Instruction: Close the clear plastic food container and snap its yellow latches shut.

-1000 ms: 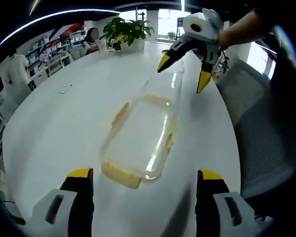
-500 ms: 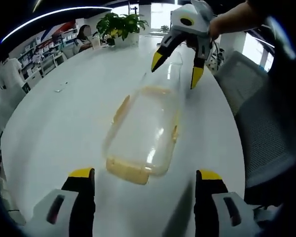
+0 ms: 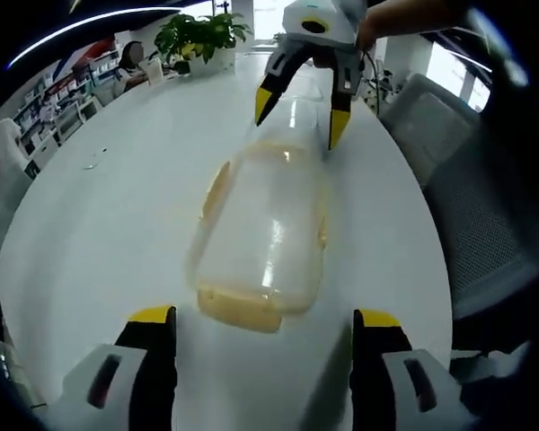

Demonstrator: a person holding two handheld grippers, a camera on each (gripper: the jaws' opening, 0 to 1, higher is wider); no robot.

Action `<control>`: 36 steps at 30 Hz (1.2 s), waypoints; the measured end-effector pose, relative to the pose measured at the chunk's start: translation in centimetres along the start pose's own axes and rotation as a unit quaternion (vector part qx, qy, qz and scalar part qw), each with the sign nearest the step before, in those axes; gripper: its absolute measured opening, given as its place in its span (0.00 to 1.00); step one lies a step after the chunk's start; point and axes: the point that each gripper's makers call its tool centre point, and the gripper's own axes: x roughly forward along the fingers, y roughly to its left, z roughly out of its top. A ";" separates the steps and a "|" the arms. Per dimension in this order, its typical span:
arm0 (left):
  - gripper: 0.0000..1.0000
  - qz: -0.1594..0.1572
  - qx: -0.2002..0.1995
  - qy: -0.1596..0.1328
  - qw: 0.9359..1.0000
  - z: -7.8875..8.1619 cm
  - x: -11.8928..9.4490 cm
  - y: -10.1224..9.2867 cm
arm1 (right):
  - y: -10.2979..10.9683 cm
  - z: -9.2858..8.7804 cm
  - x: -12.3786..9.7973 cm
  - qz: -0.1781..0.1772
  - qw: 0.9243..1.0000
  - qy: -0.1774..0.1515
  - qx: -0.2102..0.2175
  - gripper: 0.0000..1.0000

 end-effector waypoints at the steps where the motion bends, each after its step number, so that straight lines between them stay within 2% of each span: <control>1: 0.77 -0.001 0.000 0.000 1.000 0.0 0.0 0.1 | -0.1 -0.1 0.0 0.002 1.000 0.002 0.000 0.54; 14: 0.68 -0.017 0.050 0.031 0.998 0.0 0.5 0.9 | -0.3 -0.9 0.9 0.026 0.999 0.036 -0.020 0.47; 25: 0.56 -0.026 0.062 0.054 0.996 -0.3 1.0 1.5 | -0.4 -0.7 1.6 0.047 0.997 0.056 -0.037 0.46; 31: 0.55 -0.027 0.064 0.055 0.996 0.1 1.2 1.5 | -0.2 -1.2 2.1 0.061 0.994 0.077 -0.045 0.41; 33: 0.50 -0.033 0.064 0.056 0.996 0.2 1.2 1.3 | -0.1 -1.2 2.3 0.064 0.993 0.081 -0.049 0.40; 34: 0.45 -0.048 0.059 0.057 0.995 0.1 1.3 0.8 | 0.0 -1.3 2.3 0.064 0.993 0.084 -0.051 0.39; 36: 0.42 -0.044 0.070 0.057 0.995 0.3 1.3 1.0 | -0.1 -1.3 2.3 0.064 0.993 0.085 -0.054 0.38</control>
